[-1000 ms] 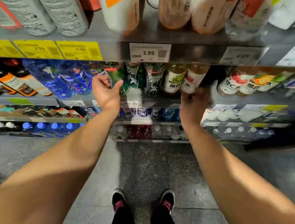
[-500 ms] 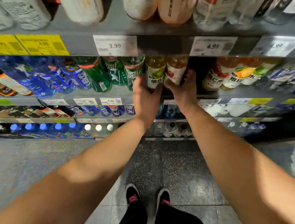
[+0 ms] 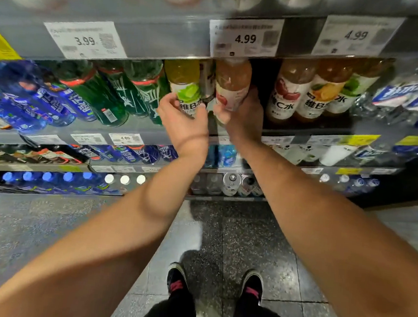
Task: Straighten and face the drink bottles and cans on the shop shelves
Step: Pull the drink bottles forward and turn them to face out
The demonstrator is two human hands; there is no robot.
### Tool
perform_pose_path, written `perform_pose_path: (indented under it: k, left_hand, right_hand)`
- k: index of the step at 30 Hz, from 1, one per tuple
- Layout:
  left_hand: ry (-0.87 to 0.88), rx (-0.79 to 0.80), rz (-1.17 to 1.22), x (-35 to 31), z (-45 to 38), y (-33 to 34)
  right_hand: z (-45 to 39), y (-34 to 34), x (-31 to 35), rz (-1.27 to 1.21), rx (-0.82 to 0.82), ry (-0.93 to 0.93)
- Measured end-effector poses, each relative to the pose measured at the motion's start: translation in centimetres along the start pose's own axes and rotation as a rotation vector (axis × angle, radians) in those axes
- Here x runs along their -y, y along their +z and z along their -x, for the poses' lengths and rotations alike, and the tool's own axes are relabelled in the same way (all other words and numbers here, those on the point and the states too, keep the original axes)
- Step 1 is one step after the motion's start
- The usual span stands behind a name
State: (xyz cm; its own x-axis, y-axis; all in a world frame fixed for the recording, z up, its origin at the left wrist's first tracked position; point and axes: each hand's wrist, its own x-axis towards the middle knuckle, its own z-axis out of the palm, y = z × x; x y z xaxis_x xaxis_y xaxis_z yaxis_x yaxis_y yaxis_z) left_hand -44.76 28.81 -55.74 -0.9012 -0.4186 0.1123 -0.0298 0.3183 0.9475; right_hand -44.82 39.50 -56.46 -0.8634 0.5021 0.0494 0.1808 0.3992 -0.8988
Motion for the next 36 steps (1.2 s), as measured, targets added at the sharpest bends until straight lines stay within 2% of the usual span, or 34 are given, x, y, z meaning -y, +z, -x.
perform_pose_path:
  k: [3, 6, 11, 13, 15, 18, 20, 25, 31, 36]
  left_hand:
    - [0.031, 0.13, 0.107, -0.2, 2.2, 1.4]
    - [0.016, 0.265, 0.104, -0.4, 3.3, 3.5]
    - [-0.033, 0.325, 0.007, -0.8, 2.3, 5.7]
    - [-0.041, 0.366, -0.023, -0.9, 2.3, 6.3]
    - [-0.032, 0.402, -0.044, -1.1, 2.4, 7.1]
    - [-0.047, 0.405, -0.053, -1.5, 2.7, 8.2]
    - [-0.06, 0.399, -0.052, -1.7, 3.0, 8.9]
    - [-0.091, 0.362, -0.039, -2.0, 3.6, 9.7]
    - [-0.045, 0.296, -0.042, -1.9, 4.7, 9.5]
    - [-0.048, 0.272, -0.089, -1.4, 4.9, 9.0]
  right_hand:
    - [0.0, -1.3, -0.7, 0.002, -0.028, -0.02]
    - [0.3, -2.3, -1.2, -0.021, 0.034, -0.003]
    - [1.4, -5.7, -3.2, 0.09, 0.19, -0.03]
    - [1.7, -7.7, -4.4, 0.044, 0.167, 0.016]
    - [1.7, -9.6, -5.4, 0.059, 0.033, -0.027]
    - [0.8, -12.4, -6.6, 0.034, -0.238, -0.09]
    - [-0.5, -14.1, -7.2, -0.041, -0.334, -0.04]
    - [-3.1, -16.1, -8.3, -0.12, -0.259, 0.087]
    - [-4.5, -16.7, -8.3, -0.18, -0.175, 0.127]
    - [-5.2, -16.5, -8.5, -0.057, -0.197, 0.129]
